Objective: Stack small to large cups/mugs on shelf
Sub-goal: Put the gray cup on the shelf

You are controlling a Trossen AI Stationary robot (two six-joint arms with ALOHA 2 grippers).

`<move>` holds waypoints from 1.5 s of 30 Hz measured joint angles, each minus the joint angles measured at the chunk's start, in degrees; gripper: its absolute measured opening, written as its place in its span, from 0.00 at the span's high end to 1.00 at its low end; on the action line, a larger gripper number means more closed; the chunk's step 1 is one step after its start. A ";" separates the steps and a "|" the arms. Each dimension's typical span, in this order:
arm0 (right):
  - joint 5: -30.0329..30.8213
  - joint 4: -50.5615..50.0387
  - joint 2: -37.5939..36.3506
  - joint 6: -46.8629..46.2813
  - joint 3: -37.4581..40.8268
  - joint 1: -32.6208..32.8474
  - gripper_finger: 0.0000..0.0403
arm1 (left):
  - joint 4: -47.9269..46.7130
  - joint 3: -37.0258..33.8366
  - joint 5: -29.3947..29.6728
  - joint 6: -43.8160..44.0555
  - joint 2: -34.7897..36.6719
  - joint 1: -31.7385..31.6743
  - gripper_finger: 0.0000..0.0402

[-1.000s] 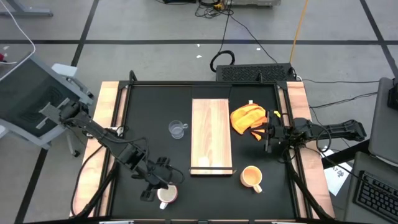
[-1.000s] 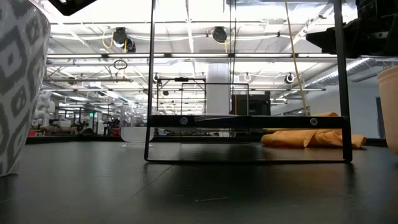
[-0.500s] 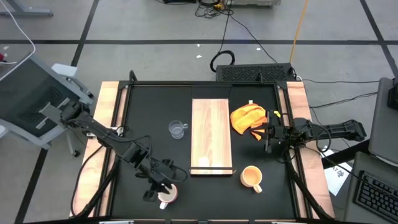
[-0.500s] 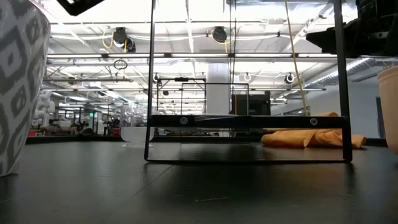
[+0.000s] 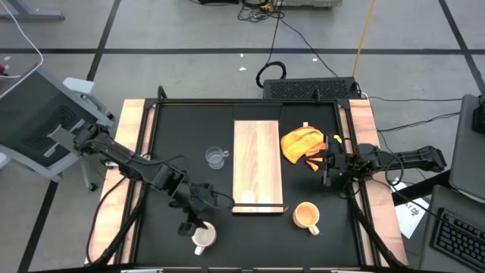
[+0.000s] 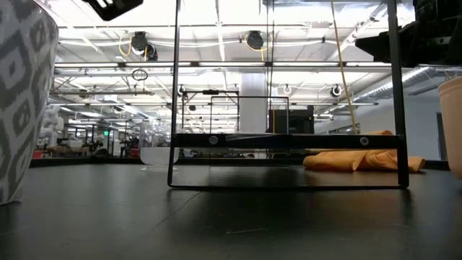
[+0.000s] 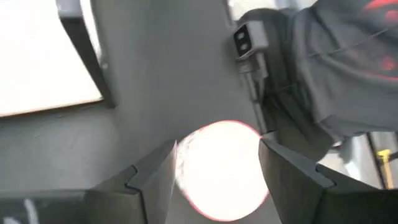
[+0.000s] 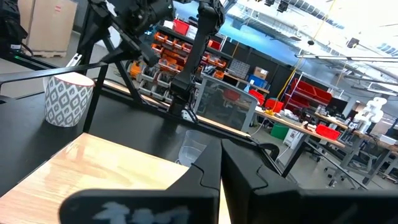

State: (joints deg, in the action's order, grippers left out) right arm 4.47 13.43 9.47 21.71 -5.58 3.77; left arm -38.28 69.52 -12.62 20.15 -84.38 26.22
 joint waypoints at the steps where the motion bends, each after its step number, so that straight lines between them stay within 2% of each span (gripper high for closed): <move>1: 0.02 0.00 0.00 0.00 0.00 0.00 1.00 | -0.73 0.02 0.60 -0.16 0.00 -0.04 0.44; 6: 0.01 0.01 -0.01 0.00 0.00 -0.01 1.00 | -3.04 0.06 1.99 0.92 -1.30 0.30 0.45; 19: 0.00 0.00 0.07 0.00 0.02 -0.02 1.00 | -8.50 1.84 1.66 2.87 -10.17 1.59 0.41; 45: 0.00 0.00 0.07 0.00 0.01 0.00 1.00 | -8.02 2.08 1.17 2.85 -10.97 2.10 0.41</move>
State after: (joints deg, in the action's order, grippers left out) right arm 4.47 13.43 9.54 21.71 -5.58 3.77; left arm -46.30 71.59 -11.45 23.00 -95.35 28.32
